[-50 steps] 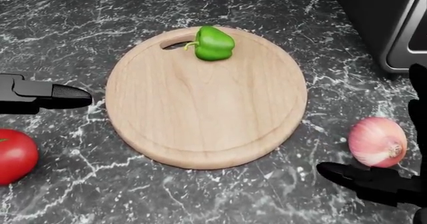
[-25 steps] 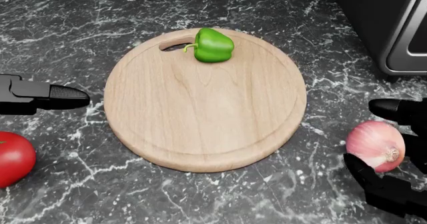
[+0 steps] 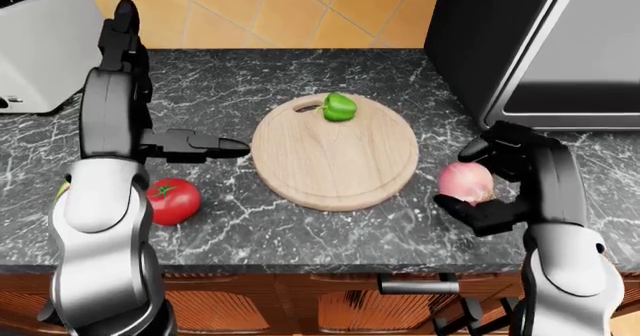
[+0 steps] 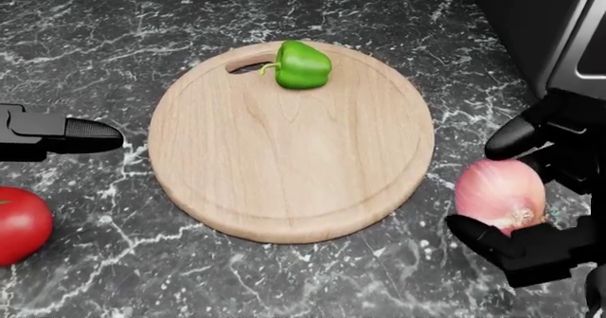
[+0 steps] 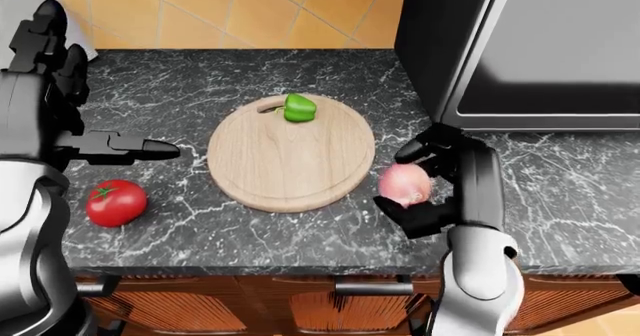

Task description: Place the avocado, onion, tomato and bell pepper on the cutting board.

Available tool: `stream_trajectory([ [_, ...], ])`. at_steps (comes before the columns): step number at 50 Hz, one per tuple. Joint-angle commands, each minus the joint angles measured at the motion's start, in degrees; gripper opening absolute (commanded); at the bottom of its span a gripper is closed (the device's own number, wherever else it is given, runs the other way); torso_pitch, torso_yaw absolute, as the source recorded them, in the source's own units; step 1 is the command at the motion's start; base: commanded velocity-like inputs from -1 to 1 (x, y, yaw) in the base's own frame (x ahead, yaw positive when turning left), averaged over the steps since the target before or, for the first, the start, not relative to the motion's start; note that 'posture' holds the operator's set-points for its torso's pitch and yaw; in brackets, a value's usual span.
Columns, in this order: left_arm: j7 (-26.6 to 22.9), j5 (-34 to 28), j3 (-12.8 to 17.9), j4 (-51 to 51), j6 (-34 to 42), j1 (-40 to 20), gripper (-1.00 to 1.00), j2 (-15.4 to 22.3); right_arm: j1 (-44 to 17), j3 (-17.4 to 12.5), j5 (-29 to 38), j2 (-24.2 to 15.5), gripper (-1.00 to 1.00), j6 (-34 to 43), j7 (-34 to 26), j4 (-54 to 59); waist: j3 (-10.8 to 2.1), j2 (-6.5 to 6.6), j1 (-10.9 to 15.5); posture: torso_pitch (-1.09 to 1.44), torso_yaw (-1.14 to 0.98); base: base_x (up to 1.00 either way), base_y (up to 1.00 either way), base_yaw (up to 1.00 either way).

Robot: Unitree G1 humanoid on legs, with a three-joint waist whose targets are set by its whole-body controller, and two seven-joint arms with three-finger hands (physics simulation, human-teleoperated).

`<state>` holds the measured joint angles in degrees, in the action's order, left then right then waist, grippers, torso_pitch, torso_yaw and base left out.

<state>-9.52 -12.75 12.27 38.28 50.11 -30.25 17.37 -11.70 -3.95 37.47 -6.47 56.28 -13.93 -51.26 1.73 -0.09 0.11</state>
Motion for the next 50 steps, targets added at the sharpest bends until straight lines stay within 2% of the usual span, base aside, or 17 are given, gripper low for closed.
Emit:
stream_trajectory([
  [1,0.38,-0.16,0.33,1.44,-1.48,-1.36,1.00,0.61,-3.53,0.07,2.04,-0.83,-1.00,0.39,-1.12,-1.12,-1.04,0.11,-0.06,0.00,0.00,0.00,0.00,0.00],
  [5,0.41,-0.15,0.31,1.65,-1.33,-1.41,1.00,0.57,-8.66,1.65,3.45,-0.97,-1.00,0.96,-2.23,2.08,-0.98,0.23,-0.09,0.00,0.00,0.00,0.00,0.00],
  [10,0.09,-0.28,0.43,2.29,-0.86,-1.21,1.00,0.82,-14.24,2.20,3.14,-0.41,-1.00,-0.33,-1.92,7.55,-0.93,0.47,-0.22,0.00,0.00,0.00,0.00,0.00],
  [15,0.28,-0.29,0.16,1.85,-1.31,-1.24,1.00,0.44,-20.67,2.55,0.10,1.13,-1.00,-4.56,2.39,17.72,-0.92,0.74,-0.27,0.00,0.00,0.00,0.00,0.00],
  [24,0.28,-0.27,0.14,1.91,-1.20,-1.35,1.00,0.32,-27.40,2.80,-6.44,2.21,-1.00,-11.94,9.81,32.18,-1.04,0.96,-0.19,0.00,0.00,0.00,0.00,0.00],
  [35,0.17,-0.09,0.31,2.82,-0.45,-1.37,1.00,0.55,-30.88,2.32,-11.43,1.36,-1.00,-17.74,14.00,42.75,-1.09,0.83,-0.10,0.00,0.00,0.00,0.00,0.00],
  [44,0.08,-0.03,0.45,3.22,0.28,-1.68,1.00,0.85,-31.59,2.53,-13.04,0.96,-1.00,-19.40,14.88,45.90,-1.04,0.78,-0.03,0.00,0.00,0.00,0.00,0.00],
  [50,0.12,-0.03,0.46,2.93,0.17,-1.85,1.00,1.00,-31.38,2.47,-13.57,1.06,-0.81,-20.71,15.55,47.59,-0.99,0.73,-0.06,0.00,0.00,0.00,0.00,0.00],
])
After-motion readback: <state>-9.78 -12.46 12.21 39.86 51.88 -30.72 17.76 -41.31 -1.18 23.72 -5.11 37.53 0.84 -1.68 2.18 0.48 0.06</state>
